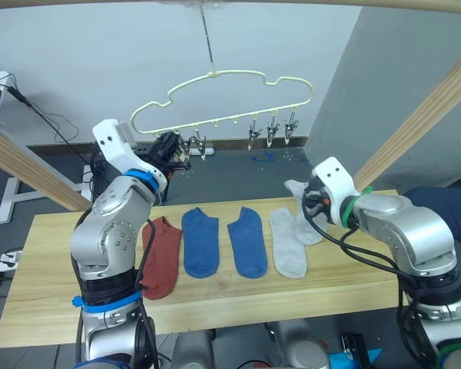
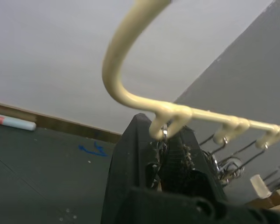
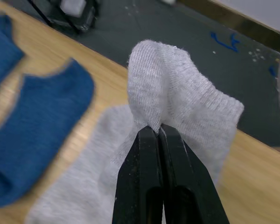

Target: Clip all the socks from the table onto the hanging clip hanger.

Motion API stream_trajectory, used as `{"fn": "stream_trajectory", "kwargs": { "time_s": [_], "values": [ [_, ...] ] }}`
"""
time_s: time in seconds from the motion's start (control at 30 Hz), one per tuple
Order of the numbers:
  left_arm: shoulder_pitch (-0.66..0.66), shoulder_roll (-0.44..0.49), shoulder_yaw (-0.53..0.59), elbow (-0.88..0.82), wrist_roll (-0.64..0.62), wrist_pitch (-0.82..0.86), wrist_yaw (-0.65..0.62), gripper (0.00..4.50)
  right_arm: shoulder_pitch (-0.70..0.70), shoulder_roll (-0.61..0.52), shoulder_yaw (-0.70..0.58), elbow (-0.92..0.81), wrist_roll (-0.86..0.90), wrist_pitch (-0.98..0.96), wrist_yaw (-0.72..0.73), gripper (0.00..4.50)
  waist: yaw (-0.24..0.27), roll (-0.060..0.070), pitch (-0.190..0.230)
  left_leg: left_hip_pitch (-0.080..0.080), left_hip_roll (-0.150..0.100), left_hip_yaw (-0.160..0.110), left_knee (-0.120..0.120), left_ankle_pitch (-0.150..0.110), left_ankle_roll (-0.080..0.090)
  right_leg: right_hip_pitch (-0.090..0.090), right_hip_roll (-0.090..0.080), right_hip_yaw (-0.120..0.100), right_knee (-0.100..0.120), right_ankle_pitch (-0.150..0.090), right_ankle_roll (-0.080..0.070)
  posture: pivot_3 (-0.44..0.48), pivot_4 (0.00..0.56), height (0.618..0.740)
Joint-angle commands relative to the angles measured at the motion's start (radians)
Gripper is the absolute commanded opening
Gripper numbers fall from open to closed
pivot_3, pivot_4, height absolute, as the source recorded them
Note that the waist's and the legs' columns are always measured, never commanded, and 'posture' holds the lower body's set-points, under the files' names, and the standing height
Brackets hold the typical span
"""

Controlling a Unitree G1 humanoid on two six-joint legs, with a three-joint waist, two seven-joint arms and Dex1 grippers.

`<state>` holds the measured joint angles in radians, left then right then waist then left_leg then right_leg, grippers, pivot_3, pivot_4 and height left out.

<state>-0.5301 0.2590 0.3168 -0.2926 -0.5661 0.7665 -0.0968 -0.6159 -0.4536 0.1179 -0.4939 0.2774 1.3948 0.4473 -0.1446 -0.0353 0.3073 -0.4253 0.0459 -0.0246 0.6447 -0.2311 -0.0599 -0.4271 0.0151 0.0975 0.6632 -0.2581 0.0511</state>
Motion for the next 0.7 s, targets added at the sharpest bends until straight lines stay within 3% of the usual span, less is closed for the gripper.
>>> {"fn": "stream_trajectory", "kwargs": {
  "time_s": [0.03, 0.3, 0.7],
  "values": [
    [-0.032, 0.008, 0.041, -0.026, -0.069, 0.032, 0.001, 0.15, -0.056, 0.110, 0.004, -0.101, 0.050, 0.060, -0.033, 0.01, -0.002, 0.000, 0.001, 0.000, 0.001, 0.000, 0.000, 0.000, 0.000, 0.000, 0.000, 0.000, 0.000, 0.000, 0.000, -0.217, 0.339, 0.740],
    [-0.053, 0.091, 0.112, -0.064, -0.203, 0.182, 0.021, 0.15, -0.063, 0.342, 0.060, -0.090, 0.061, 0.046, -0.132, 0.01, 0.009, 0.001, 0.021, -0.009, 0.000, -0.001, 0.001, 0.000, 0.000, -0.011, -0.002, -0.001, 0.002, 0.001, -0.001, -0.161, 0.398, 0.740],
    [-0.073, 0.139, 0.233, -0.125, -0.425, 0.349, 0.194, 0.15, -0.051, 0.568, 0.105, 0.053, 0.054, -0.084, -0.224, 0.01, 0.029, 0.003, 0.050, -0.010, 0.001, -0.001, -0.001, 0.000, -0.001, -0.015, -0.001, -0.001, 0.004, 0.001, -0.001, -0.102, 0.414, 0.740]
  ]
}}
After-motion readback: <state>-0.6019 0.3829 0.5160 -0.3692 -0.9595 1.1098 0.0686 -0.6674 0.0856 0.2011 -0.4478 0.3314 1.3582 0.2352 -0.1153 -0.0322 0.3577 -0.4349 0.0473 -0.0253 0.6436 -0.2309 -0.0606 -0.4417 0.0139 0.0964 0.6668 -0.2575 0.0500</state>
